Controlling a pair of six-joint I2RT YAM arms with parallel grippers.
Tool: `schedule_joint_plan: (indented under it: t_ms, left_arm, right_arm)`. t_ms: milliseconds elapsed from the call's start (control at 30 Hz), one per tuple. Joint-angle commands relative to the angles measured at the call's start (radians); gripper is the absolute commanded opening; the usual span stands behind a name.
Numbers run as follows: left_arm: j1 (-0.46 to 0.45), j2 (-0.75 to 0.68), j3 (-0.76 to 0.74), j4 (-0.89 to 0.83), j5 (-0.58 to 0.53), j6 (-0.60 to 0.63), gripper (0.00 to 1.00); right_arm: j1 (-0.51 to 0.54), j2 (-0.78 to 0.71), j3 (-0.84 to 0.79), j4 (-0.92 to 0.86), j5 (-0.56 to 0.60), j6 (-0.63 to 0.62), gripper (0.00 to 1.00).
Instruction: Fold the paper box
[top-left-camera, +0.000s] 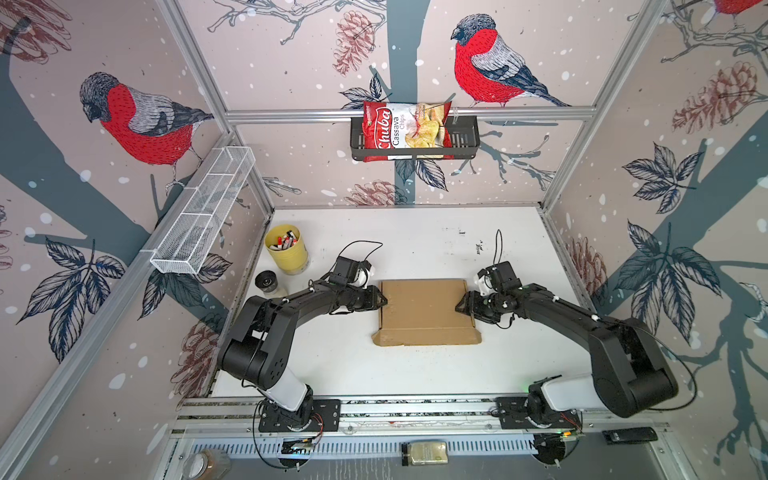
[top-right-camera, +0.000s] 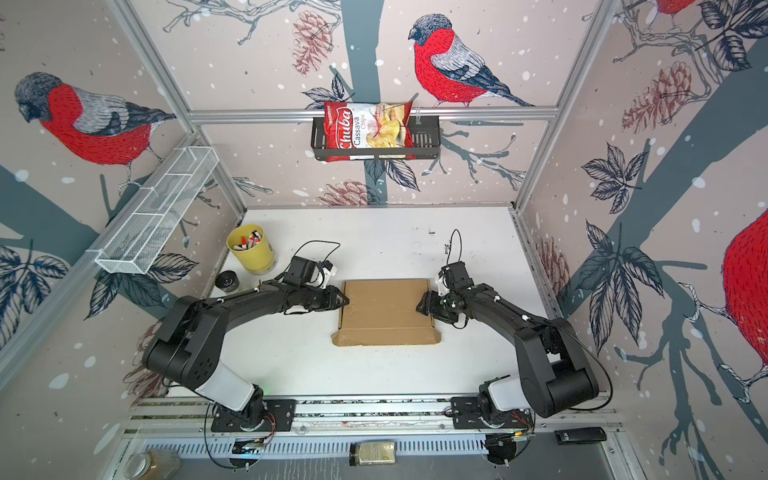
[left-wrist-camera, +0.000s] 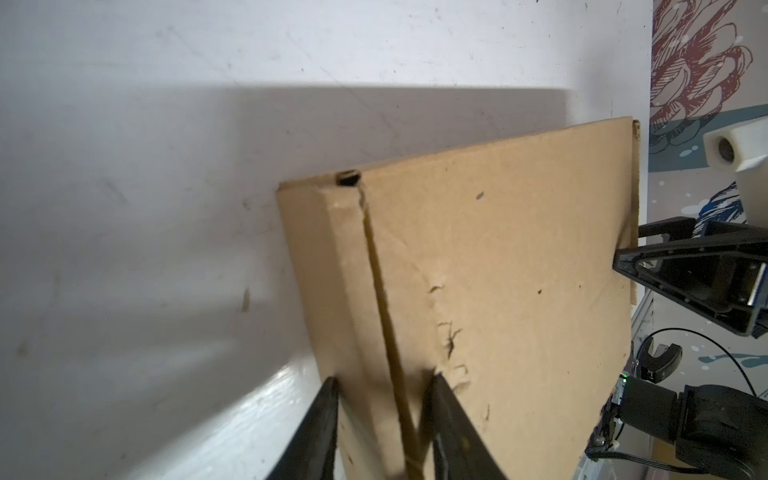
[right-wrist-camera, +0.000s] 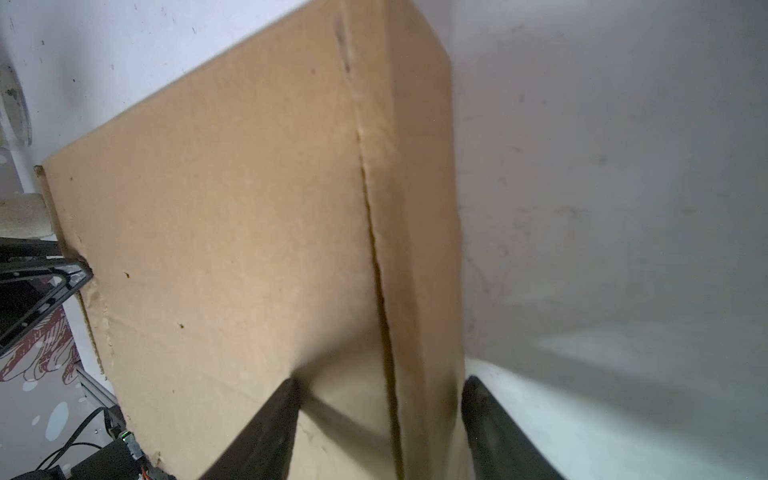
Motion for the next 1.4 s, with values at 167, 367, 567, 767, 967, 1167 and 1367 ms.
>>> schedule_joint_plan:
  t_ms: [167,367,567,767,967,1167,1367]
  left_arm:
    - [0.037,-0.120,0.031,-0.029,0.029,-0.038,0.83]
    - [-0.010,-0.051,-0.027,0.084,-0.008,-0.110,0.84]
    - [-0.013,-0.015,-0.087,0.159,-0.092,-0.138,0.71]
    - [0.059,0.031,-0.150,0.183,-0.084,-0.159,0.47]
    - [0.080,0.054,-0.172,0.184,-0.075,-0.164,0.39]
    - [0.103,0.084,-0.185,0.155,-0.071,-0.172,0.35]
    - [0.113,0.092,-0.181,0.139,-0.070,-0.170,0.34]
  right_arm:
    - [-0.126,-0.138,-0.026,0.087,-0.117,0.007,0.85]
    - [-0.207,-0.144,-0.093,0.177,-0.216,0.024,0.86]
    - [-0.212,-0.121,-0.145,0.213,-0.237,0.025,0.89]
    - [-0.211,-0.109,-0.187,0.269,-0.288,0.040,0.91]
    - [-0.195,-0.076,-0.217,0.319,-0.343,0.046,0.93]
    - [-0.197,-0.012,-0.224,0.375,-0.378,0.053,0.95]
    - [-0.195,0.053,-0.204,0.417,-0.412,0.059,0.95]
